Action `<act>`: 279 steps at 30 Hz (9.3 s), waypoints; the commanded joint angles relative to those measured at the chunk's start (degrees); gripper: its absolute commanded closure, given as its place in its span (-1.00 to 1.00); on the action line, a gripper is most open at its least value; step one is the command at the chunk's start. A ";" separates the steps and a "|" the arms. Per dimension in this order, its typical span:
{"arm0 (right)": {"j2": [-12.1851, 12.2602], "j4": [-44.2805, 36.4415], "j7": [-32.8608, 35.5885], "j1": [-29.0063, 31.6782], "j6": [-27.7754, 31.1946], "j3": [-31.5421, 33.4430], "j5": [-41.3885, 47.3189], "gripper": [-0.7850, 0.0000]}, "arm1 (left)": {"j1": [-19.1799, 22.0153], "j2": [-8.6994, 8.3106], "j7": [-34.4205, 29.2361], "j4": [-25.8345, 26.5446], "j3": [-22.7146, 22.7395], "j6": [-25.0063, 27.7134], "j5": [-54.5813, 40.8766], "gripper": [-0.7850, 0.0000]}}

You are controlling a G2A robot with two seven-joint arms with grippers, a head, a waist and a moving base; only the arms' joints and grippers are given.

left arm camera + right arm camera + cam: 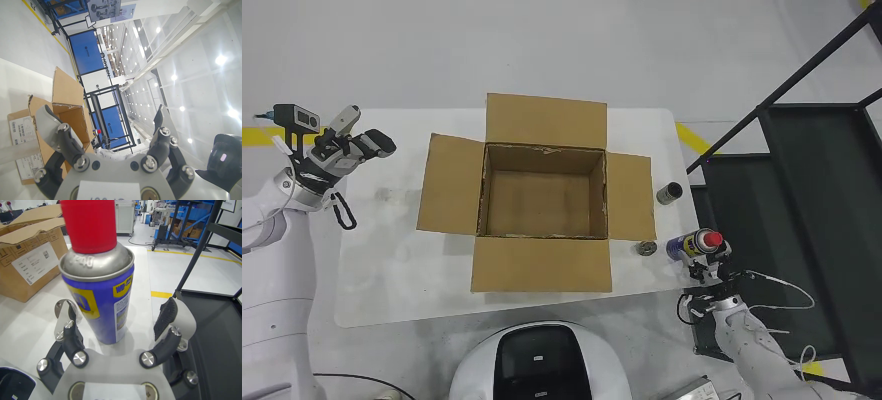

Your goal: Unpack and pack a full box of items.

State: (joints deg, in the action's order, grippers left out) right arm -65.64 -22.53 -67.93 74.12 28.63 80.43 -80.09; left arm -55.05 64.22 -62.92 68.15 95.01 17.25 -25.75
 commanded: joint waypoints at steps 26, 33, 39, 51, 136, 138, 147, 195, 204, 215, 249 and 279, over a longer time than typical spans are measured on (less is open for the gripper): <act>3.11 -23.40 -5.11 8.39 0.73 3.19 -2.07 1.00 | 0.00 0.00 0.00 0.00 0.00 0.00 0.00 -1.00; 4.43 -55.16 9.35 21.88 -3.07 9.38 -0.03 1.00 | 0.00 0.00 0.00 0.00 0.00 0.00 0.00 -1.00; 4.42 -71.72 23.61 27.92 -5.48 11.12 2.66 1.00 | 0.00 0.00 0.00 0.00 0.00 0.00 0.00 -1.00; 4.21 -72.99 29.02 28.70 -2.32 10.17 7.02 1.00 | 0.00 0.00 0.00 0.00 0.00 0.00 0.00 -1.00; 6.02 -80.20 74.23 26.12 5.67 19.46 17.43 -1.00 | 0.00 0.00 0.00 0.00 0.00 0.00 0.00 -1.00; 6.01 -79.15 73.96 26.45 5.86 19.79 18.24 -1.00 | 0.00 0.00 0.00 0.00 0.00 0.00 0.00 -1.00; 6.01 -79.15 73.96 26.45 5.86 19.79 18.24 -1.00 | 0.00 0.00 0.00 0.00 0.00 0.00 0.00 -1.00; 4.69 -42.75 67.28 9.35 1.27 1.35 1.49 1.00 | 0.00 0.00 0.00 0.00 0.00 0.00 0.00 -1.00; 5.45 -48.69 62.59 12.34 0.65 6.69 5.78 1.00 | 0.00 0.00 0.00 0.00 0.00 0.00 0.00 -1.00; 6.79 -71.24 63.79 20.17 1.07 17.17 9.66 1.00 | 0.00 0.00 0.00 0.00 0.00 0.00 0.00 -1.00; 3.47 -75.69 78.21 1.78 0.27 -10.81 8.75 1.00 | 0.00 0.00 0.00 0.00 0.00 0.00 0.00 -1.00; -11.02 -42.05 90.04 -35.17 -3.65 -44.98 19.15 0.58 | 0.00 0.00 0.00 0.00 0.00 0.00 0.00 -1.00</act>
State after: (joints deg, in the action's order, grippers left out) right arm -76.14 -65.84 22.07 39.59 25.64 35.96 -60.93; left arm -55.05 64.22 -62.92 68.15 95.01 17.25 -25.75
